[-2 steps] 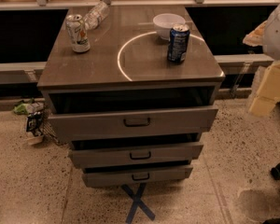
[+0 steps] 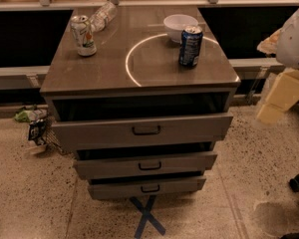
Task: Move pepsi can near 7up can
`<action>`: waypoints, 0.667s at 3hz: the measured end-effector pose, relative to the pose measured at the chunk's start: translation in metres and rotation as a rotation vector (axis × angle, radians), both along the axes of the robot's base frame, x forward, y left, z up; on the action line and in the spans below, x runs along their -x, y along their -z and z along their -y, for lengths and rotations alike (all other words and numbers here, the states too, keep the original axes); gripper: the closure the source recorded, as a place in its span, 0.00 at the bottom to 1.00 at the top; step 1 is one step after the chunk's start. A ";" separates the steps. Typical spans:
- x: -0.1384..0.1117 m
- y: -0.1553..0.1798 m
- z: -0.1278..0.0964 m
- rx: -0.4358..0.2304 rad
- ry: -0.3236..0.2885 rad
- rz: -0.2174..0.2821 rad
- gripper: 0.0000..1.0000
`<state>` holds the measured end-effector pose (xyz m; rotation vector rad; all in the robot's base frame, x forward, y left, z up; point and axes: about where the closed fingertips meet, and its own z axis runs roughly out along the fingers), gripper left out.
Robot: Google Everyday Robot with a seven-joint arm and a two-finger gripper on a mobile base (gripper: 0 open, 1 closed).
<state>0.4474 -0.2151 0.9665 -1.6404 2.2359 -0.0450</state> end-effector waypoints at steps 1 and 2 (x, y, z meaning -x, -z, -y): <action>-0.024 0.018 0.003 -0.175 0.067 0.036 0.00; -0.048 0.026 0.004 -0.321 0.102 0.089 0.00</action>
Offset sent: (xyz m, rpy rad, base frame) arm 0.0787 -0.0110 -0.0300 0.5057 -0.1652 -0.1509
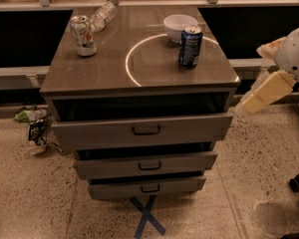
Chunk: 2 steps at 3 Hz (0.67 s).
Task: Move pepsi can near 7up can
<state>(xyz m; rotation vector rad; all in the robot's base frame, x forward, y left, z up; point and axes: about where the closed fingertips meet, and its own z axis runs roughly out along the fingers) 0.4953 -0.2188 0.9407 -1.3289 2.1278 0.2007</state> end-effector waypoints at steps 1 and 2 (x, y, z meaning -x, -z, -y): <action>-0.020 0.007 -0.002 -0.124 0.023 0.073 0.00; -0.040 0.009 -0.005 -0.249 0.046 0.164 0.00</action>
Offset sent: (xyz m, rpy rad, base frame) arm 0.0674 -0.0013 -0.0094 0.4330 -0.2969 -0.0888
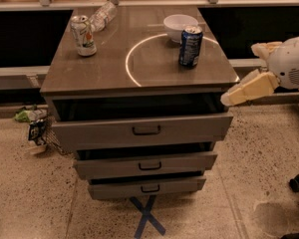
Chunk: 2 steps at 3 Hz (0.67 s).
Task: Move pepsi can near 7up can
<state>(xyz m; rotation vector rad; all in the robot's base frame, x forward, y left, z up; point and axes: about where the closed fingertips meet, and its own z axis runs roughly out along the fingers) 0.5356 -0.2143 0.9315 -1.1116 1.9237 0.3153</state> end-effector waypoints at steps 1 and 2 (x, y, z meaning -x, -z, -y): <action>-0.033 0.002 0.001 -0.143 0.040 0.099 0.00; -0.064 0.001 -0.004 -0.230 0.073 0.136 0.00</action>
Offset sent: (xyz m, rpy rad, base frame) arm 0.1014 0.0018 0.0003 0.3362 -0.1828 -0.1227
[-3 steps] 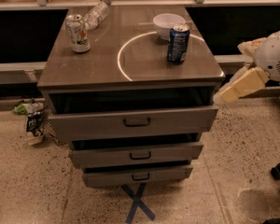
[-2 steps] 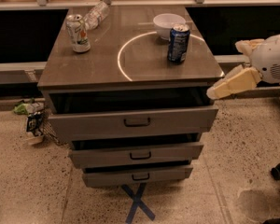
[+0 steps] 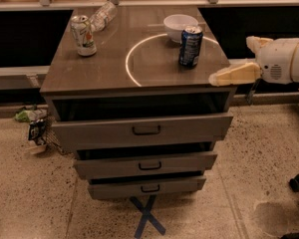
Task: Move pepsi can near 7up can
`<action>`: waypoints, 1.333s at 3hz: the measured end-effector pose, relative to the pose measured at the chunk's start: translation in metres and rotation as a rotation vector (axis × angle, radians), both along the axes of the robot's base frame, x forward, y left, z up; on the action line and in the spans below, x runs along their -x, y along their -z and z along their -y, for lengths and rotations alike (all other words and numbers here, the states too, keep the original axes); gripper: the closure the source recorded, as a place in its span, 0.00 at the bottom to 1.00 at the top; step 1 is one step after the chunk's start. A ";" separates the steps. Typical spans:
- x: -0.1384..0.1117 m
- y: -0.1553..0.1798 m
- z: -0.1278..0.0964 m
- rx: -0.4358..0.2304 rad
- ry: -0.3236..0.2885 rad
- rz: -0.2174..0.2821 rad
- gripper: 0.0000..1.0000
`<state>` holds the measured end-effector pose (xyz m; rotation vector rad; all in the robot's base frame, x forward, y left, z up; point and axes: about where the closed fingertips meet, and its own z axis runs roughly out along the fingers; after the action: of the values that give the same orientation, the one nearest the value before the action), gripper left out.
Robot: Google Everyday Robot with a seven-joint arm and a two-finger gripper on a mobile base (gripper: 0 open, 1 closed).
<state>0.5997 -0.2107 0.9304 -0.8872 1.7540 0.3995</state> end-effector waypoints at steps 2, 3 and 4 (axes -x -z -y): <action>-0.072 -0.022 -0.022 -0.098 0.014 0.060 0.00; -0.082 -0.027 -0.032 -0.101 0.003 0.069 0.00; -0.090 -0.016 -0.034 -0.128 0.041 0.089 0.00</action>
Offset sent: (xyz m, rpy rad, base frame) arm 0.1203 0.0470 0.0347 0.1042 -0.0911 -0.0020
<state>0.6899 -0.1770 0.9468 -0.7652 1.6440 0.4335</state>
